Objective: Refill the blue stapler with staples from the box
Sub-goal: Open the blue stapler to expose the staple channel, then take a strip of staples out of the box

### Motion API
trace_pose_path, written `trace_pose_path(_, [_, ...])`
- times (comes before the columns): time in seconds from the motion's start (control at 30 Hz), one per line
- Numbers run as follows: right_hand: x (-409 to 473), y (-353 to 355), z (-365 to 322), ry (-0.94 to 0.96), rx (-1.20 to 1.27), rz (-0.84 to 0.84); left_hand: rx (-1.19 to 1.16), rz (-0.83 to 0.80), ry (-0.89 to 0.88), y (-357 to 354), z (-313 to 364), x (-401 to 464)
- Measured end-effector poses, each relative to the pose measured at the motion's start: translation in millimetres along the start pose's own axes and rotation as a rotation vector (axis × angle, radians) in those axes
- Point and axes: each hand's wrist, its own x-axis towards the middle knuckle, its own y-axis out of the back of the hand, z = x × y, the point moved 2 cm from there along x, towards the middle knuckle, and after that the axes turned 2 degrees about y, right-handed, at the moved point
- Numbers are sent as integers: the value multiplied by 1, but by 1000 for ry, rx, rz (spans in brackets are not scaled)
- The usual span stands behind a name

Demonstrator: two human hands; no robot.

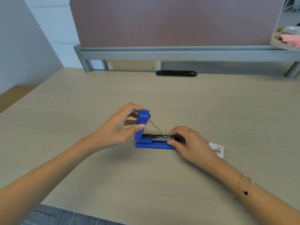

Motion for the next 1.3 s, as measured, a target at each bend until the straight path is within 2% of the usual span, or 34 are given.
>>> trace_pose_path(0.57, [0, 1, -5, -56, 13, 3, -83, 44, 118, 51, -57, -39])
trace_pose_path(0.87, [1, 2, -4, -47, 17, -19, 246, 32, 175, 49, -80, -46])
trace_pose_path(1.13, [4, 10, -9, -23, 30, -115, 321, 24, 217, 46, -89, -49])
trace_pose_path(1.3, [-2, 24, -5, -14, -63, -181, 391, -13, 173, 35, -64, -40])
